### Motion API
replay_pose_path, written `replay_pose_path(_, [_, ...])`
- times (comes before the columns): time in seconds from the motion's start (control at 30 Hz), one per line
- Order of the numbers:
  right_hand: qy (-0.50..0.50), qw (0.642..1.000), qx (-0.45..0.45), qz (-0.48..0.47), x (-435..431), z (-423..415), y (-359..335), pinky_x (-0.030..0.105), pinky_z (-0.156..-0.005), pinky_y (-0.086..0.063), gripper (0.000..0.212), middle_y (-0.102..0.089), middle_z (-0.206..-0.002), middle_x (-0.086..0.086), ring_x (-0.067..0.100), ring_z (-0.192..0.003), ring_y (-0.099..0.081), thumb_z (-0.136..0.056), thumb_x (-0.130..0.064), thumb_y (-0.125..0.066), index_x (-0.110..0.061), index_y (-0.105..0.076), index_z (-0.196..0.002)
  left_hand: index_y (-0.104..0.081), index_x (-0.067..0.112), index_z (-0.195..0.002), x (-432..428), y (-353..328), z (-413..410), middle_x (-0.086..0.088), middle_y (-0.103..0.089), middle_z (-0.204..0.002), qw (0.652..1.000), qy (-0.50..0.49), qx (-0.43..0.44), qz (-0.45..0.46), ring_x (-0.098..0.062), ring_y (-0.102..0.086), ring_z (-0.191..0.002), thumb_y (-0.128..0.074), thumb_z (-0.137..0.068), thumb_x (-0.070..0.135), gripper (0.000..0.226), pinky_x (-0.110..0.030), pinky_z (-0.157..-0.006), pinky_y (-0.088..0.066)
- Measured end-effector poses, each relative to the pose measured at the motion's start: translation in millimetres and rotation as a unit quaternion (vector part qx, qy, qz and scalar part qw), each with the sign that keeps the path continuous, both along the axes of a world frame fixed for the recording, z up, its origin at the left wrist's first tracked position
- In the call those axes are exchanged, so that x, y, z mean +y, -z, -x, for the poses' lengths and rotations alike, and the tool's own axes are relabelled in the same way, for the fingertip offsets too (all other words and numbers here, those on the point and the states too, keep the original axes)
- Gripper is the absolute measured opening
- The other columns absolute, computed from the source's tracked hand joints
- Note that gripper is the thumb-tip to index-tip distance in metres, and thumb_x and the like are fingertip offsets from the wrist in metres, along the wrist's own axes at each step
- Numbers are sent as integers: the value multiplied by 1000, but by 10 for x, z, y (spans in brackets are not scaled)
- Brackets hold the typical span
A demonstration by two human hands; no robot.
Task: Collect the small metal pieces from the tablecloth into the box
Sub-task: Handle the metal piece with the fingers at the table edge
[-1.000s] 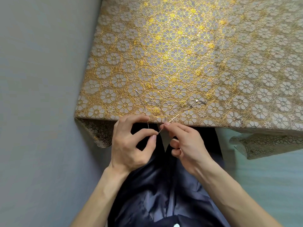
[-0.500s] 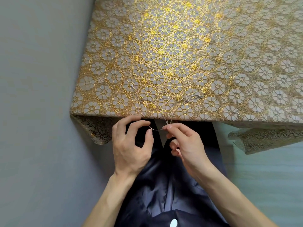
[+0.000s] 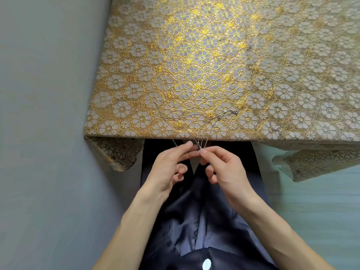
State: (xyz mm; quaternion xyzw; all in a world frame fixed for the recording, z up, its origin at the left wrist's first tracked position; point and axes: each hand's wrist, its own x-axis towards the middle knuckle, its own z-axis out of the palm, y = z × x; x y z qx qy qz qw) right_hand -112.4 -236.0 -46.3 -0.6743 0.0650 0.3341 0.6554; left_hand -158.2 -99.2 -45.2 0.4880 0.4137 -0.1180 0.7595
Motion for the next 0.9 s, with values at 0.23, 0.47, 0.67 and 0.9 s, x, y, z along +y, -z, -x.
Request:
replay_pose_path(0.23, [-12, 1000, -13, 8, -86, 28, 31, 15, -44, -31, 16, -59, -63, -8, 6, -45, -40, -97, -15, -63, -8, -74, -89, -82, 23, -87, -41, 41, -8, 12, -65, -75, 999, -36, -19, -31, -4, -38, -50, -70, -89, 34, 17, -20, -50, -22])
replay_pose_path(0.47, [-28, 999, -35, 16, -125, 25, 66, 14, -47, -33, 17, -63, -66, -6, 5, -46, -43, -96, -15, -64, -13, -75, -83, -83, 25, -89, -29, 13, -45, 15, -62, -71, 997, -39, -30, -67, -3, -39, -52, -74, -86, 37, 15, -18, -50, -25])
replay_pose_path(0.67, [-28, 998, -50, 21, -145, -4, 73, 12, -49, -35, 16, -64, -66, -5, 3, -47, -44, -96, -13, -64, -12, -75, -84, -80, 20, -84, -43, 4, -90, 17, -58, -64, 995, -27, -37, -88, -5, -37, -54, -77, -84, 31, 11, -19, -50, -25])
replay_pose_path(0.9, [5, 998, -56, 20, -173, -16, 54, 13, -48, -34, 17, -60, -65, -6, 6, -47, -42, -95, -10, -64, -12, -74, -81, -77, 24, -73, -69, 27, -91, 15, -51, -62, 992, -46, -53, -101, -6, -35, -53, -74, -87, 27, 15, -20, -49, -24])
